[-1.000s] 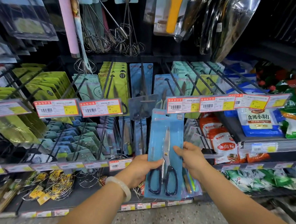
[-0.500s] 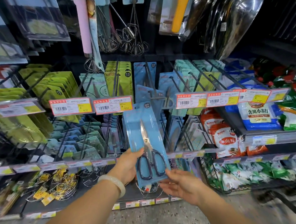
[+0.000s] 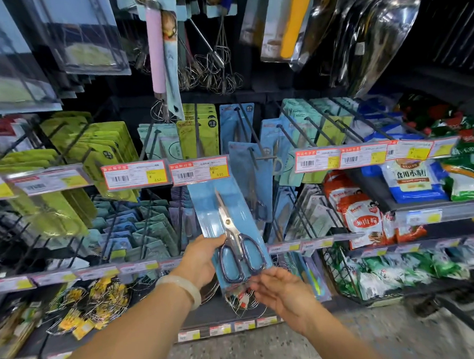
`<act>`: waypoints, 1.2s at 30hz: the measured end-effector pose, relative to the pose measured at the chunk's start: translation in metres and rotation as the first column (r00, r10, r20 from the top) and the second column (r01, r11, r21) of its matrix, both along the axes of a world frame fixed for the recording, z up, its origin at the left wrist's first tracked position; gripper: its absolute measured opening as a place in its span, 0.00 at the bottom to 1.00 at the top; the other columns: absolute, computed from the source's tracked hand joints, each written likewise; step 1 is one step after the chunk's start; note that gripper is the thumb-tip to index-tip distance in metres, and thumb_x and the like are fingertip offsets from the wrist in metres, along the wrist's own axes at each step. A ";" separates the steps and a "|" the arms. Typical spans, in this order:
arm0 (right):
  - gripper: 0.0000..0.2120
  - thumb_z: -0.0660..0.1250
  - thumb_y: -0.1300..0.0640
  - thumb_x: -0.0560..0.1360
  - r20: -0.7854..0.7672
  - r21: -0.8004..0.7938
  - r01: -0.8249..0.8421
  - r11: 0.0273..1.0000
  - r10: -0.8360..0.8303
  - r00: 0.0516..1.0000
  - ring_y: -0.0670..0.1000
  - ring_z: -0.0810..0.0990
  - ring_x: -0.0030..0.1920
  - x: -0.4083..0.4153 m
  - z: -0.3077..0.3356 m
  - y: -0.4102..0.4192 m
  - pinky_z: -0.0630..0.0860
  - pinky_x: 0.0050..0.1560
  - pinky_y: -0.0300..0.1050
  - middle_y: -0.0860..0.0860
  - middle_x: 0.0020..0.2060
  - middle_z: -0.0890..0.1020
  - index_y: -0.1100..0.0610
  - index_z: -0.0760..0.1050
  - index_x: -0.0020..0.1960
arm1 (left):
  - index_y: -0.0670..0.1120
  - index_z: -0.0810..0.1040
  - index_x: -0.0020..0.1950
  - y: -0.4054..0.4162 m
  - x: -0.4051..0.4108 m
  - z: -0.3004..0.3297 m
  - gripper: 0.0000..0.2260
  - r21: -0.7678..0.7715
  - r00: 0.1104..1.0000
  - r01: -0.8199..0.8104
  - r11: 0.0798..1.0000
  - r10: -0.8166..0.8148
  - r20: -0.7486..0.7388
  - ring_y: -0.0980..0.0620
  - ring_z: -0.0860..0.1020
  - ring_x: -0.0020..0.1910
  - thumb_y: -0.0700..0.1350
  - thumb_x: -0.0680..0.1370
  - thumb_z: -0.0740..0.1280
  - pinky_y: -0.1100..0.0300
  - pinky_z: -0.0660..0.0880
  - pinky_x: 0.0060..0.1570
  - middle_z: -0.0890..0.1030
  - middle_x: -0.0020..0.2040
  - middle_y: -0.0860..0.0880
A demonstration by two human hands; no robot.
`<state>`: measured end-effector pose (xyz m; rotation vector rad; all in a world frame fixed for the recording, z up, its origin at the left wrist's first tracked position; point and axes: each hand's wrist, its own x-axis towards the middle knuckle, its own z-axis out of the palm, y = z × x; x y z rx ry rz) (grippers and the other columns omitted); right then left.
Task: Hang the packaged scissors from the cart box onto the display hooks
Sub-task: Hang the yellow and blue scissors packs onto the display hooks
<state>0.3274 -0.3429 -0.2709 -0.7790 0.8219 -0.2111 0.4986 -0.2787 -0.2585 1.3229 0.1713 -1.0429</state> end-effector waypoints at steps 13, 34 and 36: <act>0.04 0.61 0.67 0.76 0.105 -0.182 0.046 0.982 -0.028 0.994 0.51 0.83 0.38 0.000 0.012 0.007 0.80 0.46 0.44 0.55 0.35 0.84 0.63 0.72 0.43 | 0.39 0.75 0.62 -0.001 -0.002 0.005 0.12 0.000 0.997 -0.071 0.997 0.071 -0.037 0.43 0.79 0.43 0.38 0.79 0.63 0.47 0.77 0.48 0.80 0.48 0.41; 0.08 0.60 0.70 0.76 0.051 -0.214 0.077 0.974 -0.068 0.996 0.53 0.83 0.35 -0.004 0.011 0.002 0.77 0.29 0.40 0.57 0.35 0.84 0.61 0.70 0.40 | 0.41 0.74 0.59 -0.010 -0.017 0.014 0.09 0.001 0.994 -0.097 0.995 0.097 -0.043 0.46 0.78 0.38 0.39 0.79 0.64 0.53 0.74 0.36 0.79 0.42 0.44; 0.08 0.59 0.70 0.76 0.058 -0.230 0.078 0.970 -0.067 0.996 0.53 0.83 0.34 -0.004 0.010 0.001 0.75 0.28 0.39 0.58 0.35 0.83 0.61 0.69 0.41 | 0.41 0.74 0.57 -0.011 -0.018 0.016 0.08 -0.004 0.994 -0.097 0.995 0.096 -0.047 0.46 0.78 0.38 0.39 0.79 0.64 0.53 0.74 0.34 0.79 0.41 0.44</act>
